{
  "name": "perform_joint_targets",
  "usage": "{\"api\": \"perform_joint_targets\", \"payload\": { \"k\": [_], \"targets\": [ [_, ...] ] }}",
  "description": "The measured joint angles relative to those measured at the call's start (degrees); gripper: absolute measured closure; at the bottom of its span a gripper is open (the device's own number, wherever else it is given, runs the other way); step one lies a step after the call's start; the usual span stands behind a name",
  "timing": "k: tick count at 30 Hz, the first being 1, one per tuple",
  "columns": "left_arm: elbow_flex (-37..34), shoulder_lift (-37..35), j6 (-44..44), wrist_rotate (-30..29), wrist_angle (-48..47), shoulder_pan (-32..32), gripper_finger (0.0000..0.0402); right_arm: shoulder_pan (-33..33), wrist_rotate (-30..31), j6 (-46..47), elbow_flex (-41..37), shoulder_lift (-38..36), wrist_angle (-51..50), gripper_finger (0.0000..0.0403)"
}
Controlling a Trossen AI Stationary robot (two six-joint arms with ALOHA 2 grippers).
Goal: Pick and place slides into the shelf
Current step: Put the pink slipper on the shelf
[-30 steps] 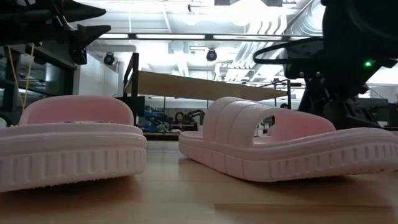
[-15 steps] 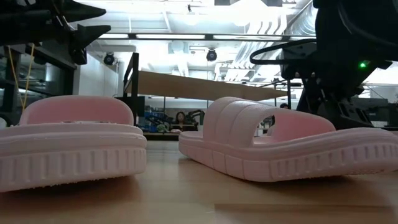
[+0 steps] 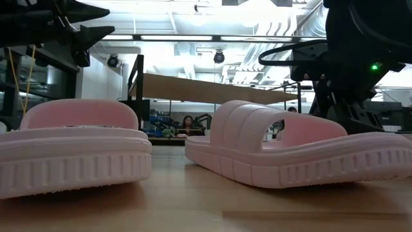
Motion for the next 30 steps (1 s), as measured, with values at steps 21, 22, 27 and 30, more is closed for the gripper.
{"api": "perform_joint_targets", "payload": {
  "k": [21,22,27,30],
  "targets": [
    [0.0,0.0,0.0,0.0,0.0,0.0,0.0236,0.1,-1.6,-0.1,0.1,-6.5,-3.1,0.0402],
    [0.0,0.0,0.0,0.0,0.0,0.0,0.0236,0.3,-1.6,-0.1,0.1,-7.0,-3.5,0.0402],
    [0.0,0.0,0.0,0.0,-0.4,0.0,0.0236,1.8,-2.0,-0.5,0.1,-9.5,-4.9,0.0402],
    [0.0,0.0,0.0,0.0,-0.9,0.0,0.0236,3.0,-2.0,-0.5,0.1,-11.2,-6.6,0.0402]
  ]
}}
